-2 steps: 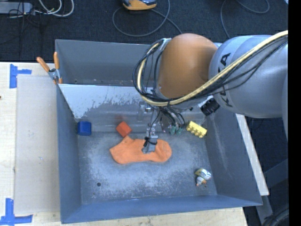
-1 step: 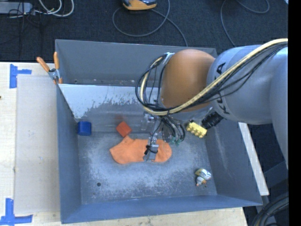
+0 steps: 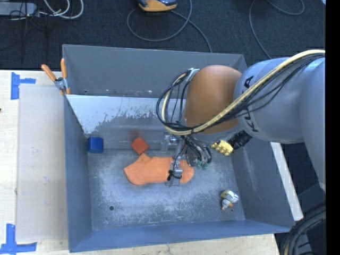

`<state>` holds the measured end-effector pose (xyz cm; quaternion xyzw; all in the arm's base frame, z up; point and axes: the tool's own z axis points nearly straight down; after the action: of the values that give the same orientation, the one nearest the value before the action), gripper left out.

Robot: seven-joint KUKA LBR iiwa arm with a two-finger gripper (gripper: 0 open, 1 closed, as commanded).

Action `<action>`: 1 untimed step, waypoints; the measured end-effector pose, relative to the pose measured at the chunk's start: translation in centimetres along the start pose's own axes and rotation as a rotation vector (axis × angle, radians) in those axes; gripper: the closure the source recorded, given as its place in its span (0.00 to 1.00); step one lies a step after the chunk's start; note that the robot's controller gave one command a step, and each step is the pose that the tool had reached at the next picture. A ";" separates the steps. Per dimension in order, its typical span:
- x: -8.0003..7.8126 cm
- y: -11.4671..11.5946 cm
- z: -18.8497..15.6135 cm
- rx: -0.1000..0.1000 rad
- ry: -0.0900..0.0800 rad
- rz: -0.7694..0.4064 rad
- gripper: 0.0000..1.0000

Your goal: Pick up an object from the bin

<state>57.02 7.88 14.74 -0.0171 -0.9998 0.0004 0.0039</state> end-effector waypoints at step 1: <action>-0.3 -0.6 2.0 0.000 -0.004 -0.179 0.00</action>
Offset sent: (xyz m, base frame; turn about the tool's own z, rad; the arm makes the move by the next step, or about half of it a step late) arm 0.0277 -0.0175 -0.0774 -0.3762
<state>57.30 7.25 12.78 0.0724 -0.9974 0.0001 0.0021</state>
